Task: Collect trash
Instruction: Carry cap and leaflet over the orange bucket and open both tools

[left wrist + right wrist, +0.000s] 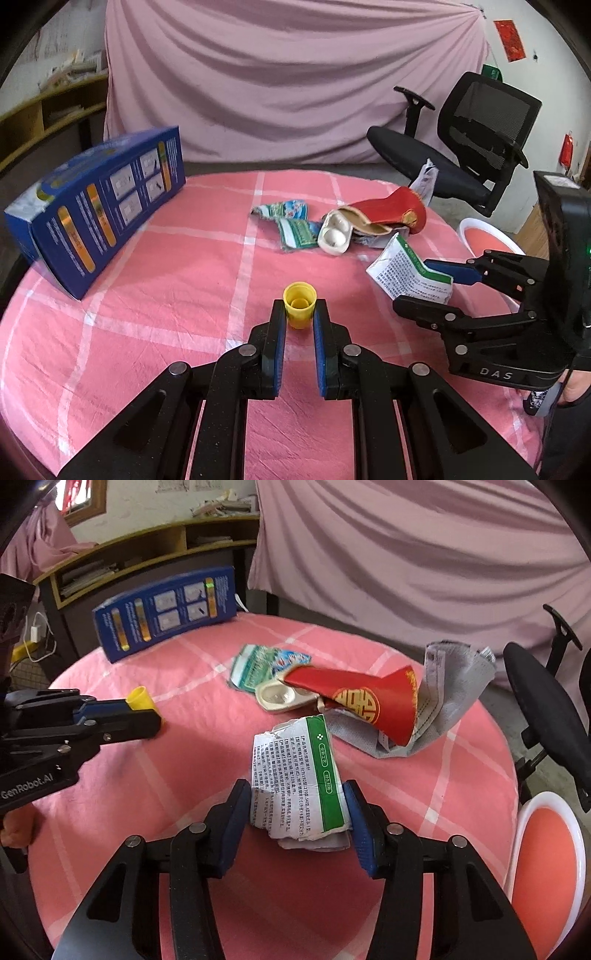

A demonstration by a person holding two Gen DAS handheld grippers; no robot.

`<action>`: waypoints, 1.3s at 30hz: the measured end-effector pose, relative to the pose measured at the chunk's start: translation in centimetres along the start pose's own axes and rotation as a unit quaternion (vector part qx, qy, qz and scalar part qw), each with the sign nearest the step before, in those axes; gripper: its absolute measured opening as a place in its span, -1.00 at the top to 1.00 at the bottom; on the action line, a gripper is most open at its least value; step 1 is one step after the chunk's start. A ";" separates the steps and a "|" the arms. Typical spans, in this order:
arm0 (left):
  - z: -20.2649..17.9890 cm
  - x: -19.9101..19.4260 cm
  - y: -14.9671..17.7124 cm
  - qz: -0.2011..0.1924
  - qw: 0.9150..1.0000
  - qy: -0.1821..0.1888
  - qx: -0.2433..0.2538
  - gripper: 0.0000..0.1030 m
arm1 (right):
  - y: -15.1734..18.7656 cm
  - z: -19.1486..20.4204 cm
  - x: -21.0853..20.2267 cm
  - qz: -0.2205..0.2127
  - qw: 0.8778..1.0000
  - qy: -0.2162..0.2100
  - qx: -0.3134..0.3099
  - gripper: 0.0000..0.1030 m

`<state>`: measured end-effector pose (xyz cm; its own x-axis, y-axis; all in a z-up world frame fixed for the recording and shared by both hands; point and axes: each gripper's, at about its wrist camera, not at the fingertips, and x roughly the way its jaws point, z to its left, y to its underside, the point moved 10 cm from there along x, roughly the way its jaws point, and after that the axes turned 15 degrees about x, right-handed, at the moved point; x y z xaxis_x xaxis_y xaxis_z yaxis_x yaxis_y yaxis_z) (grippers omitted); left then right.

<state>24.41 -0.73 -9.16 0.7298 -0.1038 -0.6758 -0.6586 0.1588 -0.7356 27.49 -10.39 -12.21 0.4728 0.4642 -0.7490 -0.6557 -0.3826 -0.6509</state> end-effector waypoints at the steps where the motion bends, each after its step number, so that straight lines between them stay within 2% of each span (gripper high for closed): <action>1: -0.2 -0.3 -0.1 -0.007 1.000 -0.004 0.004 0.78 | -0.2 0.0 -0.7 -0.016 1.000 -0.001 0.000 0.05; 6: -1.0 -1.5 -1.6 -0.051 0.998 -0.017 0.016 0.78 | -1.6 -0.8 -4.2 -0.099 0.995 -0.005 0.020 0.05; 9: -1.8 -2.6 -3.3 -0.091 0.995 -0.025 0.023 0.78 | -2.5 -1.7 -6.6 -0.157 0.987 -0.006 0.044 0.05; 13: -3.4 -4.2 -6.4 -0.150 0.988 -0.029 0.039 0.78 | -3.4 -3.5 -9.9 -0.232 0.970 0.003 0.078 0.05; 19: -7.1 -5.8 -10.4 -0.218 0.972 -0.023 0.080 0.78 | -4.3 -6.6 -15.7 -0.347 0.930 0.040 0.115 0.05; 23: -9.9 -5.8 -12.4 -0.245 0.964 -0.011 0.104 0.78 | -4.2 -9.3 -18.4 -0.394 0.906 0.073 0.137 0.05; 26: -12.3 -5.4 -13.8 -0.260 0.958 0.004 0.124 0.78 | -3.8 -11.5 -20.2 -0.418 0.889 0.095 0.161 0.05; 31: -17.2 -4.2 -15.9 -0.268 0.950 0.038 0.155 0.78 | -2.5 -15.9 -21.9 -0.430 0.870 0.129 0.205 0.05; 39: -23.0 -1.0 -18.2 -0.250 0.949 0.089 0.171 0.78 | -0.2 -20.7 -22.9 -0.419 0.851 0.167 0.267 0.05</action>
<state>31.43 -26.10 3.86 0.8727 -0.4094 -0.2659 -0.1172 0.3530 -0.9282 28.97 -37.47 2.51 0.9892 0.1077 -0.0996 -0.1367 0.4299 -0.8925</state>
